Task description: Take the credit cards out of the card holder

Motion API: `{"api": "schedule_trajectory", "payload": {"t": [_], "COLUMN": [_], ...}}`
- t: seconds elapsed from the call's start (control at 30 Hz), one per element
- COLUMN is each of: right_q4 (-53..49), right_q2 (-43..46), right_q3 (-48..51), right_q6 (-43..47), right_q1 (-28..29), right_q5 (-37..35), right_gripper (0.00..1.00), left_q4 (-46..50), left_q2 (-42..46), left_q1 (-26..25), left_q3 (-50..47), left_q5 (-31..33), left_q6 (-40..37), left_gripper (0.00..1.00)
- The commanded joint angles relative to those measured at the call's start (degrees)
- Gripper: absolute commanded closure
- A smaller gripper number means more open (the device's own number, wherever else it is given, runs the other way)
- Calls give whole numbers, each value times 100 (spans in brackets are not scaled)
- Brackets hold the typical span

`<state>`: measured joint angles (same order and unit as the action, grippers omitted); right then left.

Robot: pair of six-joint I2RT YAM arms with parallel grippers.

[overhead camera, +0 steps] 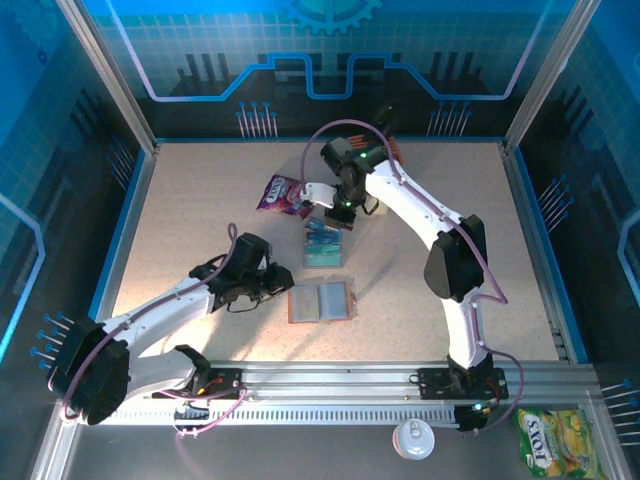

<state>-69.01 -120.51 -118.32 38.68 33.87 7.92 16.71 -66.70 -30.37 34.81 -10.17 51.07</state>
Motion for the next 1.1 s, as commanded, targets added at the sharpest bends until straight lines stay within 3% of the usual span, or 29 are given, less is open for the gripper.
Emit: {"api": "schedule_trajectory", "payload": {"t": [0.0, 0.57, 0.8, 1.07], "right_q4": [-498, -572, -451, -277], "right_q2": [-322, -1206, -1235, -985], "right_q3": [-358, -806, -806, -714], "right_q6": [371, 817, 673, 486], "right_q1": [-137, -285, -270, -259], "right_q5": [98, 539, 436, 355], "right_gripper": [100, 100, 84, 83], "left_q4": [64, -187, -167, -272], "left_q2": [-12, -436, -432, -517], "left_q1": [72, 112, 115, 114], "left_q3": [-44, 52, 61, 28], "left_q5": [106, 8, 31, -18], "left_q6": [76, 186, 176, 195], "left_gripper": [73, 71, 71, 71]}}
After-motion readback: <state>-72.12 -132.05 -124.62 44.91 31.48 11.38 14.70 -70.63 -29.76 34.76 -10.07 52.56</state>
